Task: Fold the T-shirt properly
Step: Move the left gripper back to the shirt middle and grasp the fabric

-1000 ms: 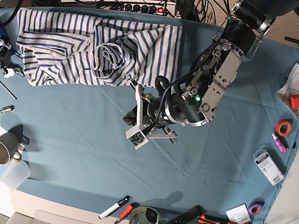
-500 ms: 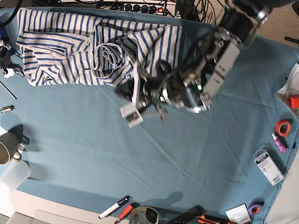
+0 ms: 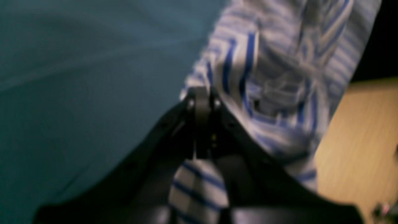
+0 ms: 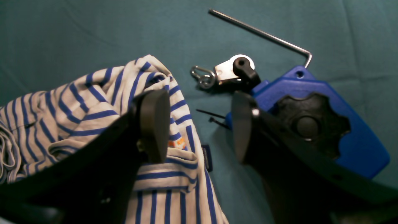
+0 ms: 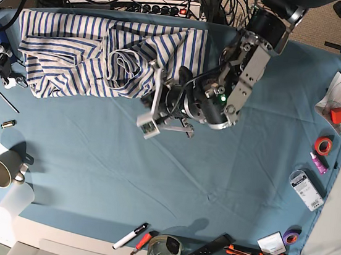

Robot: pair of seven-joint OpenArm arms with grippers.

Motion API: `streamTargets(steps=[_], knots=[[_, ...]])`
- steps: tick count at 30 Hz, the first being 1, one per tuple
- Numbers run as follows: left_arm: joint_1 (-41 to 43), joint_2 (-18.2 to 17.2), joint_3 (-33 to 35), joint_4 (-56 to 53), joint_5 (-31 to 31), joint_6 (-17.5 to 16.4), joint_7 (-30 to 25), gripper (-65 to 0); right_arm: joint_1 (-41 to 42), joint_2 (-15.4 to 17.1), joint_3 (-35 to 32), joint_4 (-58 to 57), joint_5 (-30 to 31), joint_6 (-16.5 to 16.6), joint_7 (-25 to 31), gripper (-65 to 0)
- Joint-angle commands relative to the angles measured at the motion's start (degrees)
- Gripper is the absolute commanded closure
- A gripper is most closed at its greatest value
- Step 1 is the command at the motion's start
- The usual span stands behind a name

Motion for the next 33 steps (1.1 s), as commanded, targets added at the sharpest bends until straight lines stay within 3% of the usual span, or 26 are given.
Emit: streamTargets(steps=[1, 4, 8, 12, 17, 23, 28, 31, 33], knots=[[-1.6, 0.6, -0.1, 1.0, -2.1, -0.2, 1.2, -9.1, 0.4, 1.6, 0.4, 1.0, 0.8, 0.1, 1.7, -31.6], [-1.7, 0.6, -0.1, 1.0, -4.2, 0.7, 5.3, -22.0, 0.4, 1.6, 0.4, 1.0, 0.8, 0.1, 2.0, -31.6], [-1.4, 0.5, -0.1, 1.2, -5.7, 1.5, 7.0, -22.6, 0.4, 1.6, 0.4, 1.0, 0.7, 0.1, 2.1, -31.6], [-1.4, 0.5, -0.1, 1.5, -11.0, 1.2, 6.6, -22.6, 0.4, 1.6, 0.4, 1.0, 0.8, 0.1, 2.1, -31.6], [-1.4, 1.0, 0.0, 1.5, -12.9, 1.2, 2.8, -22.6, 0.4, 1.6, 0.4, 1.0, 0.8, 0.1, 2.1, -31.6], [-1.4, 0.9, 2.6, 1.4, -3.7, 1.6, 0.4, -22.6, 0.4, 1.6, 0.4, 1.0, 0.8, 0.1, 2.2, -31.6], [-1.4, 0.9, 9.2, 1.4, 3.1, 3.5, -5.1, -22.6, 0.4, 1.6, 0.4, 1.0, 0.8, 0.1, 2.1, -31.6], [-1.4, 0.9, 12.3, 1.4, 5.4, 3.5, -5.3, -22.6, 0.4, 1.6, 0.4, 1.0, 0.8, 0.1, 2.1, -31.6], [-1.4, 0.9, 13.6, 1.4, 6.7, 5.5, -5.5, -22.6, 0.4, 1.6, 0.4, 1.0, 0.8, 0.1, 2.1, -31.6]])
